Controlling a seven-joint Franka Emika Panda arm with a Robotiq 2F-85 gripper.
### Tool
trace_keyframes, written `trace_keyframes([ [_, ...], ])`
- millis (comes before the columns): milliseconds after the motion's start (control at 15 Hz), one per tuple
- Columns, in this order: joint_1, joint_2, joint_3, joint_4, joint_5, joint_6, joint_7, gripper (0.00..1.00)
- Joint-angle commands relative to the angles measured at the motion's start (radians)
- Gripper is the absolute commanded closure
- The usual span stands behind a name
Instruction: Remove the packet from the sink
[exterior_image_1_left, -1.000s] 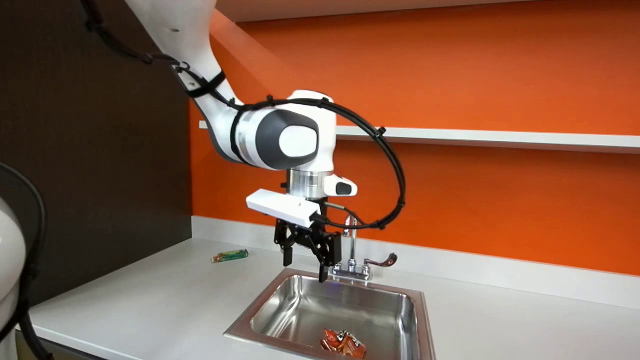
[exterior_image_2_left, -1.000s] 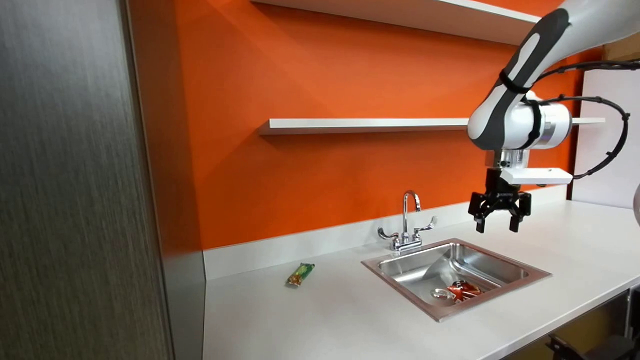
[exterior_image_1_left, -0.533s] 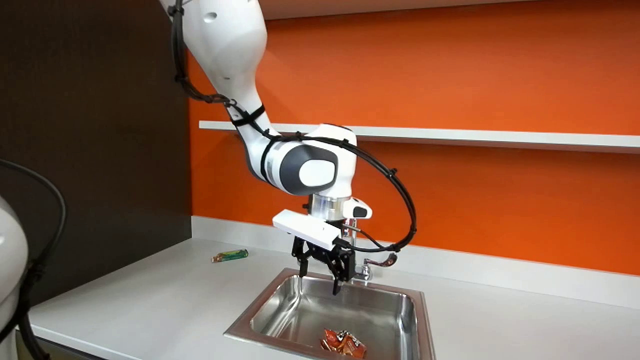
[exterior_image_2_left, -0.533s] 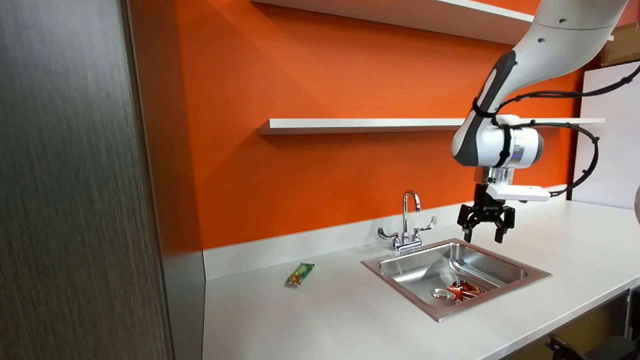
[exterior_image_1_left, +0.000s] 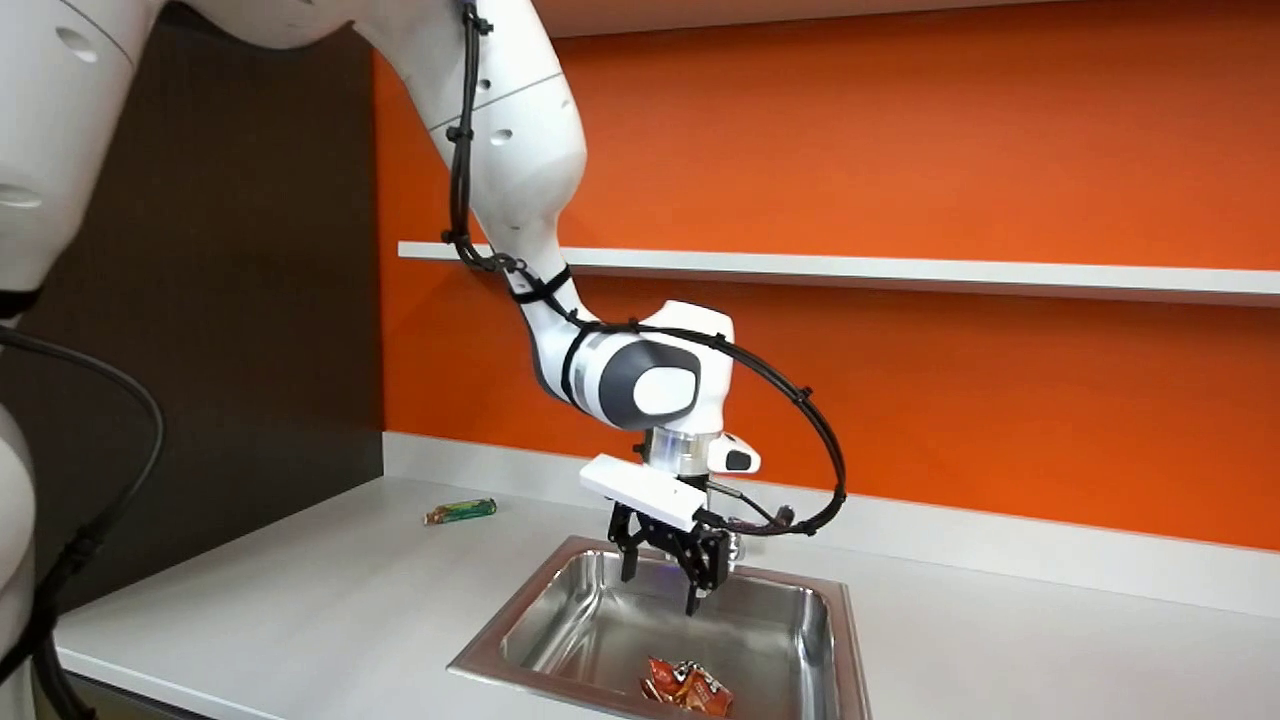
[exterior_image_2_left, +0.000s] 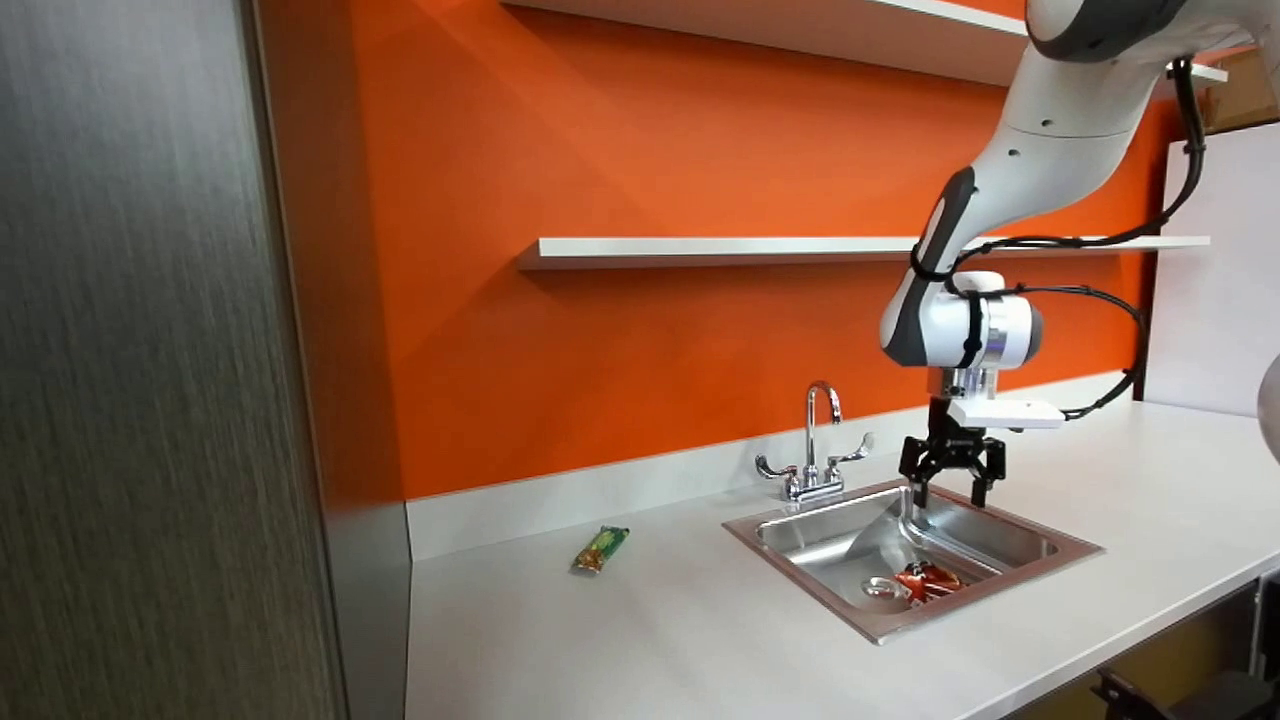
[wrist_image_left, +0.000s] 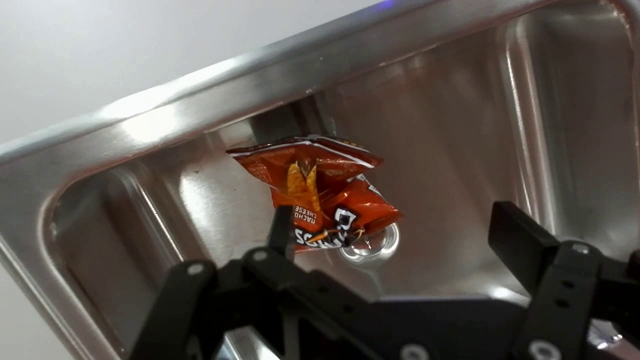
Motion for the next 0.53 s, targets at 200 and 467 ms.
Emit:
trace_keyframes([
  [200,-0.073,0.164,0.068,0.13,-0.021,-0.008,0.001,0.0],
  [467,-0.084,0.235,0.079,0.173,-0.041,-0.004,0.014,0.0],
])
